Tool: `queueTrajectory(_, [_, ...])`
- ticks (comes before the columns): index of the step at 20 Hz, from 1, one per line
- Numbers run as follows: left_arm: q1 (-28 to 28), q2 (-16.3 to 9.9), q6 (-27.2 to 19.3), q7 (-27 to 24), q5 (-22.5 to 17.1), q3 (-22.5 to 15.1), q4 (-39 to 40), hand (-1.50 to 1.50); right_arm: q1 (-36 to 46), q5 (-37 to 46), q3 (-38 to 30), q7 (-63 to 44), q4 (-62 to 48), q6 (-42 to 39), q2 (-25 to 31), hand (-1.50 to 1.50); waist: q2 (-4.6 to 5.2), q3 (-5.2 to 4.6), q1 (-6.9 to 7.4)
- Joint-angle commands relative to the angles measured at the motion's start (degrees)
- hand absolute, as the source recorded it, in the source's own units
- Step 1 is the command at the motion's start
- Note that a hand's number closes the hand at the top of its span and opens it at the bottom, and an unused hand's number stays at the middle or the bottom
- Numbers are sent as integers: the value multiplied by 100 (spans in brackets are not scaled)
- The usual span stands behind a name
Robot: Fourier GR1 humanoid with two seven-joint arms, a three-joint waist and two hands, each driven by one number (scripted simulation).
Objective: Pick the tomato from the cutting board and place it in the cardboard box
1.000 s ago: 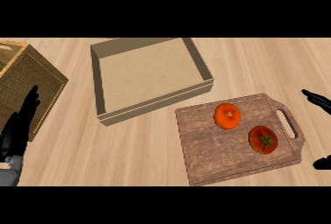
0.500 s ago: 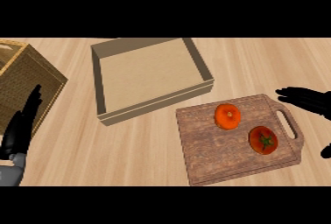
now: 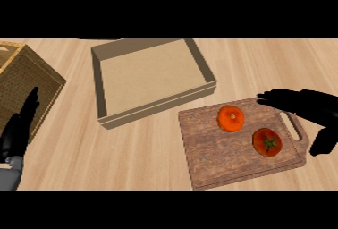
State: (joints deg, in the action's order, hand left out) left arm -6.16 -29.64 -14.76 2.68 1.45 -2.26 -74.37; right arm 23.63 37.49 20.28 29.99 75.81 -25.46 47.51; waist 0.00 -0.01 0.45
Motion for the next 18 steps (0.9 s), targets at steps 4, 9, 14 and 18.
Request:
queueTrajectory(4, [150,57,157,281,152,162,-418,0,-119,703,115,-849,577,-338,-681,-150,-12,0,-20])
queueTrajectory(9, [19,249,439,-177,244,544,197,0,-193,1136,-386,16,143,-309,-645,-150,0,0,-38])
queueTrajectory(14, [-78,491,239,-78,557,509,245,0,-92,1063,-470,-306,507,-912,-1155,-150,-2,-1,-44])
queueTrajectory(18, [-161,336,462,-172,522,741,364,0,-737,983,-557,302,990,-887,-833,-150,-2,-1,-77])
